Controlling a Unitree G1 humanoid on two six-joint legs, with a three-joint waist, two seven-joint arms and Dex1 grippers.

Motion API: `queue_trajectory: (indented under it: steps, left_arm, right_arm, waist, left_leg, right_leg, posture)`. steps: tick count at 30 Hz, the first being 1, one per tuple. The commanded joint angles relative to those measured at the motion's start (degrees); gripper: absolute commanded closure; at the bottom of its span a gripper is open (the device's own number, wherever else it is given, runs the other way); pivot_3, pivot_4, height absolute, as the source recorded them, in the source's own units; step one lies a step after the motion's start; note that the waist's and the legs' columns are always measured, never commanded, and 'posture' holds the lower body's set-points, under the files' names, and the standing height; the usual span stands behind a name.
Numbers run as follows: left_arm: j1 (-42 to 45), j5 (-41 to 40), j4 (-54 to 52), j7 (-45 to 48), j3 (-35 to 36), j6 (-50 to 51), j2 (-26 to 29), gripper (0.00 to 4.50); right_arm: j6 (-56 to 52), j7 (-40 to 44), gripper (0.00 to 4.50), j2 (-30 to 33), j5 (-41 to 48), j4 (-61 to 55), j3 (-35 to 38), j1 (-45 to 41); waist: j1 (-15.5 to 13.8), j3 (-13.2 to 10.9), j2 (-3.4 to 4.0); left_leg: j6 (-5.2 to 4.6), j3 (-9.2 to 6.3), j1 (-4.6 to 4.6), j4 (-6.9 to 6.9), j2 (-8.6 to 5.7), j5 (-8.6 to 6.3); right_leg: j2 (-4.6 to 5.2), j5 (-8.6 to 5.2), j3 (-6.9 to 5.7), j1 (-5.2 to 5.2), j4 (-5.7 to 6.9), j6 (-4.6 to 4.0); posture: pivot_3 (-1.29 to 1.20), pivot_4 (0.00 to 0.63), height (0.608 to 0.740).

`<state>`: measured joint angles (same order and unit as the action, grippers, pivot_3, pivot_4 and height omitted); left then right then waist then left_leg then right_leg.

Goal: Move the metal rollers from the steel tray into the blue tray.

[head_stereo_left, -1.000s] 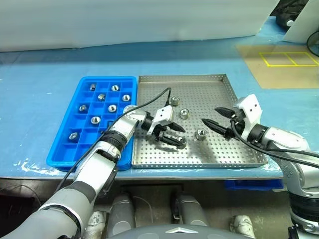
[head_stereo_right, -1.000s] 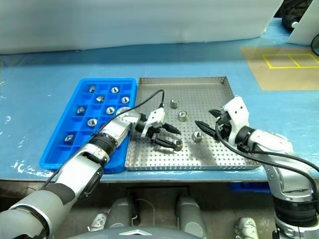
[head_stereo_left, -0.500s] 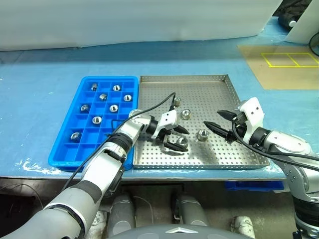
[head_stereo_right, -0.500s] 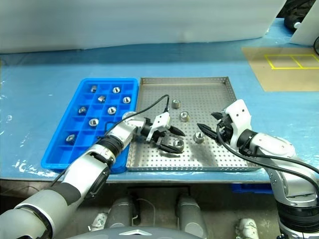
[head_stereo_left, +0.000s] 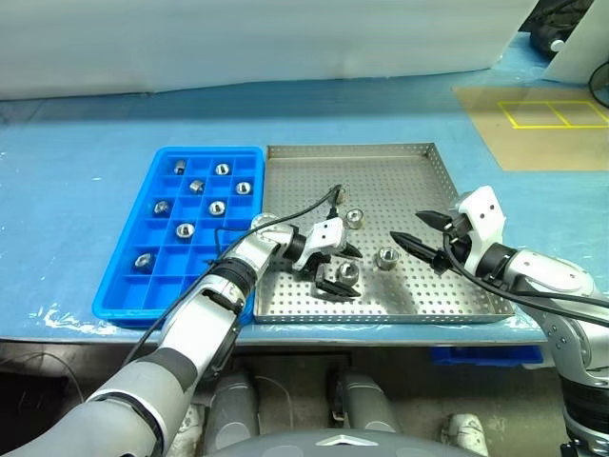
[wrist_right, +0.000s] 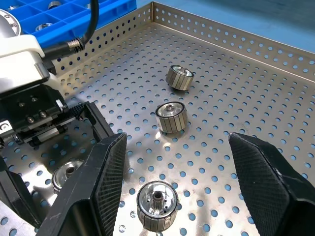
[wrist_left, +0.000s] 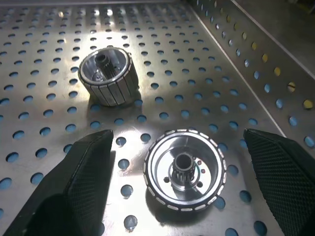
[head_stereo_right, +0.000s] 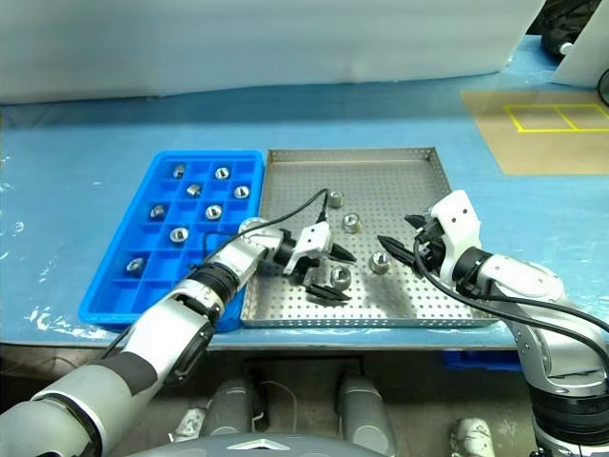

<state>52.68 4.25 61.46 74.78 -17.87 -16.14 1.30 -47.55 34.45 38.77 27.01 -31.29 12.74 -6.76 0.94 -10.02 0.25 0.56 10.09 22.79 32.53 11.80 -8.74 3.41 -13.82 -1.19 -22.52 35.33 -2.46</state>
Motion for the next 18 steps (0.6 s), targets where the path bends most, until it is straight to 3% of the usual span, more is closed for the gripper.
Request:
queue_trajectory:
  steps: [1, 3, 7, 8, 11, 15, 18]
  left_arm:
    - [-1.0, 2.2, 1.7, -0.7, -1.3, -2.1, 0.2, 0.19]
    - [-0.8, 1.9, 1.9, 1.2, -1.1, -1.4, 0.4, 0.62]
    - [-0.7, 2.7, 1.9, 0.4, -1.1, -2.6, 0.5, 1.93]
    - [-0.6, 2.9, 2.0, -0.1, -1.0, -3.0, 0.5, 1.93]
    - [-0.9, 2.3, 1.8, 1.8, -0.7, -3.7, 0.8, 2.65]
    - [-0.3, 3.5, 2.3, -4.2, -0.2, -5.0, 0.6, 2.76]
    - [0.6, 0.1, 1.4, -3.0, 2.7, -1.5, -0.2, 2.76]
  right_arm:
    - [0.5, -0.7, 1.10, 0.5, 0.4, -2.1, 0.4, -0.1]
    - [0.6, -0.8, 1.10, 0.5, 0.6, -2.1, 0.4, -0.1]
    - [0.6, -1.0, 1.10, 0.5, 0.6, -1.9, 0.2, -0.4]
    - [0.7, -1.0, 1.10, 0.5, 0.5, -1.7, 0.0, -0.5]
    - [1.0, -1.1, 1.10, 0.4, 0.4, -1.3, -0.3, -1.0]
    - [1.2, -1.0, 1.10, 0.2, 0.3, -0.9, -0.8, -1.4]
    - [0.9, -1.1, 1.10, -0.4, 1.1, -0.9, -0.8, -1.9]
  waist:
    - [0.1, 0.0, 0.03]
    - [0.1, 0.0, 0.03]
    - [0.1, 0.0, 0.04]
    - [0.1, 0.0, 0.05]
    - [0.1, 0.0, 0.07]
    - [0.2, 0.1, 0.09]
    - [0.2, 0.1, 0.09]
  left_leg:
    - [0.00, 0.01, -0.15, -0.07, 0.00, 0.00]
    - [0.01, 0.02, -0.41, -0.17, -0.01, 0.00]
    - [0.02, 0.02, -0.63, -0.35, 0.00, 0.00]
    - [0.02, 0.02, -0.62, -0.37, 0.00, 0.00]
    - [0.02, 0.02, -0.63, -0.42, 0.00, 0.00]
    - [0.02, 0.02, -0.65, -0.43, 0.00, 0.00]
    - [0.02, 0.02, -0.65, -0.42, 0.00, 0.00]
  right_leg:
    - [0.00, 0.00, 0.00, 0.14, -0.07, 0.00]
    - [-0.01, -0.01, 0.01, 0.33, -0.19, 0.01]
    - [-0.01, -0.01, 0.03, 0.51, -0.37, 0.01]
    - [-0.01, -0.01, 0.04, 0.51, -0.40, 0.01]
    - [-0.01, -0.01, 0.04, 0.51, -0.46, 0.01]
    - [-0.02, -0.01, 0.04, 0.50, -0.46, 0.01]
    - [-0.01, 0.00, 0.06, 0.51, -0.46, 0.02]
  posture:
    - [-0.51, 0.150, 0.740]
    - [-0.50, 0.150, 0.740]
    - [-0.50, 0.150, 0.740]
    - [-0.50, 0.150, 0.740]
    - [-0.49, 0.150, 0.740]
    - [-0.48, 0.150, 0.740]
    - [-0.48, 0.150, 0.740]
